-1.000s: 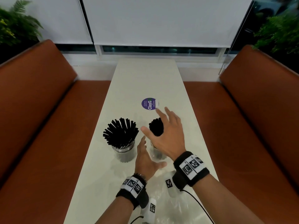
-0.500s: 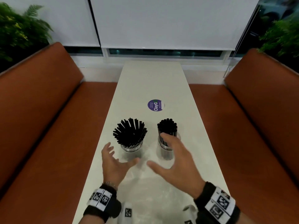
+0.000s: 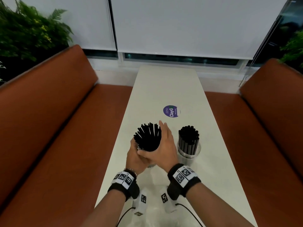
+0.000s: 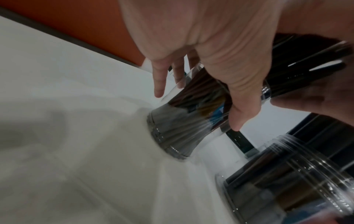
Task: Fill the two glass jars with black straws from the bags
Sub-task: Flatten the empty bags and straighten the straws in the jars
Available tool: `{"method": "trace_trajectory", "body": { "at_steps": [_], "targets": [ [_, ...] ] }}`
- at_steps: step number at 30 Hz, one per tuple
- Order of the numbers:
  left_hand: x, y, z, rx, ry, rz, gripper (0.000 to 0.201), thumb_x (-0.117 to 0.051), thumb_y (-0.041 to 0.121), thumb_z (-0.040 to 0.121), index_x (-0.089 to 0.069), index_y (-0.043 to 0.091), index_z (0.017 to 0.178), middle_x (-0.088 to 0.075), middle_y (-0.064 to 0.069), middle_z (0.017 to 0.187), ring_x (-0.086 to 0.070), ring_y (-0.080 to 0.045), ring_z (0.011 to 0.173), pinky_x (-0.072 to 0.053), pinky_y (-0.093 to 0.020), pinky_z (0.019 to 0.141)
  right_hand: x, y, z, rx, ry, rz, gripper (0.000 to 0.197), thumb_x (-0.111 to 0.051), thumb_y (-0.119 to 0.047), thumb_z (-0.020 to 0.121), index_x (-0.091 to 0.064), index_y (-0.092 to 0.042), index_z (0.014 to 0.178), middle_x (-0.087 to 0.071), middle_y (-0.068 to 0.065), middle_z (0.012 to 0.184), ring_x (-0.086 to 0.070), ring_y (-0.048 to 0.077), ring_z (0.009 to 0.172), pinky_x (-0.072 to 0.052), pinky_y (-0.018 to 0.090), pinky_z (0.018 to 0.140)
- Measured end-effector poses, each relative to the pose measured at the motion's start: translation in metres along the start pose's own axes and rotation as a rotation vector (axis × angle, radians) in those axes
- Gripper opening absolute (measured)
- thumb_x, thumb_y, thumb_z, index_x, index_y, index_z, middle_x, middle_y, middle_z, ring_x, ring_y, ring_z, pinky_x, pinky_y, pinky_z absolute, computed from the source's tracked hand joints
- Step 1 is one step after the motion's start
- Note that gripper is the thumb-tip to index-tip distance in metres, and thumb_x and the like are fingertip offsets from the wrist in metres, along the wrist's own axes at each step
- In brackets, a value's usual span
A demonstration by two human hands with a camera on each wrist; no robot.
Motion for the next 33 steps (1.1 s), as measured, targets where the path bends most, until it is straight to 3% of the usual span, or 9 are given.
{"method": "trace_trajectory", "body": {
  "at_steps": [4,6,11,14,16,21,25,30,33],
  "targets": [
    [-0.001,-0.004,-0.001,0.037,-0.017,-0.012,0.097,-0.102,0.007,0.056,-0.050,0.027,0.135,-0.067,0.021,0.116,-0.067,0.018,0.092,-0.054,-0.005,0.057,-0.004,-0.022,0.017,0.120,0.031,-0.116,0.110,-0.083,-0.061,0.063,-0.030,-0.039,0.157,-0.027,-0.003,0.167,-0.029,0.020,0.149,-0.040,0.040,0.118],
    [-0.001,-0.005,-0.002,0.042,-0.008,0.025,0.096,-0.102,0.013,0.054,-0.048,0.029,0.133,-0.063,0.025,0.114,-0.068,0.009,0.092,-0.055,-0.005,0.059,-0.011,-0.037,0.023,0.181,0.042,-0.226,0.094,-0.077,-0.061,0.069,-0.040,-0.038,0.153,-0.038,-0.002,0.162,-0.037,0.022,0.142,-0.040,0.040,0.117],
    [-0.001,-0.004,-0.001,0.073,0.008,0.076,0.090,-0.082,0.047,0.053,-0.045,0.031,0.134,-0.069,0.008,0.116,-0.071,-0.016,0.100,-0.066,-0.043,0.083,-0.031,-0.063,0.038,0.220,0.077,-0.435,0.048,-0.072,-0.040,0.083,-0.069,-0.027,0.129,-0.067,0.003,0.129,-0.058,0.029,0.116,-0.051,0.045,0.097],
    [0.002,-0.003,0.001,0.067,0.023,0.107,0.072,-0.086,0.027,0.071,-0.048,0.020,0.132,-0.065,0.004,0.112,-0.069,-0.024,0.101,-0.062,-0.041,0.088,-0.029,-0.068,0.048,0.164,0.113,-0.480,0.028,-0.064,-0.034,0.089,-0.077,-0.018,0.108,-0.070,0.007,0.107,-0.061,0.032,0.102,-0.052,0.044,0.086],
    [0.003,-0.006,0.001,0.058,0.025,0.075,0.073,-0.090,0.020,0.072,-0.050,0.020,0.133,-0.064,0.007,0.112,-0.069,-0.024,0.104,-0.060,-0.039,0.090,-0.027,-0.066,0.056,0.129,0.101,-0.507,0.031,-0.058,-0.036,0.094,-0.077,-0.013,0.102,-0.069,0.009,0.104,-0.061,0.033,0.100,-0.051,0.044,0.085],
    [0.001,-0.006,-0.002,0.057,0.014,-0.059,0.102,-0.082,0.056,0.046,-0.046,0.037,0.139,-0.065,0.009,0.134,-0.068,-0.015,0.118,-0.059,-0.037,0.101,-0.008,-0.052,0.064,0.008,0.087,-0.494,0.047,-0.046,-0.053,0.094,-0.078,-0.017,0.096,-0.070,0.006,0.099,-0.064,0.031,0.096,-0.050,0.044,0.091],
    [0.004,-0.005,-0.002,0.015,0.026,-0.015,0.088,-0.090,0.031,0.067,-0.048,0.032,0.144,-0.064,0.011,0.134,-0.065,-0.011,0.115,-0.051,-0.019,0.090,0.002,-0.040,0.067,-0.071,0.015,-0.436,0.042,-0.049,-0.043,0.095,-0.073,-0.014,0.078,-0.068,0.003,0.075,-0.065,0.030,0.073,-0.050,0.031,0.067],
    [0.005,-0.005,-0.003,0.023,0.042,-0.029,0.084,-0.079,0.037,0.064,-0.049,0.033,0.143,-0.064,0.014,0.134,-0.065,-0.011,0.119,-0.054,-0.025,0.094,0.004,-0.021,0.071,-0.163,-0.065,-0.244,0.028,-0.052,-0.026,0.091,-0.079,-0.023,0.096,-0.078,0.001,0.097,-0.071,0.029,0.090,-0.049,0.029,0.071],
    [0.004,-0.005,-0.003,0.022,0.035,-0.024,0.084,-0.084,0.043,0.059,-0.048,0.041,0.135,-0.064,0.020,0.129,-0.068,-0.005,0.112,-0.053,-0.013,0.084,0.000,-0.009,0.067,-0.194,-0.122,0.021,0.026,-0.056,-0.022,0.093,-0.081,-0.026,0.099,-0.079,-0.008,0.111,-0.069,0.018,0.107,-0.052,0.029,0.090]
  ]
}}
Point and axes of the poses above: each hand's wrist, its own z-axis towards the middle knuckle, its own x-axis out of the back of the hand, y = z × x, the point moved 10 cm from there along z, towards the middle knuckle
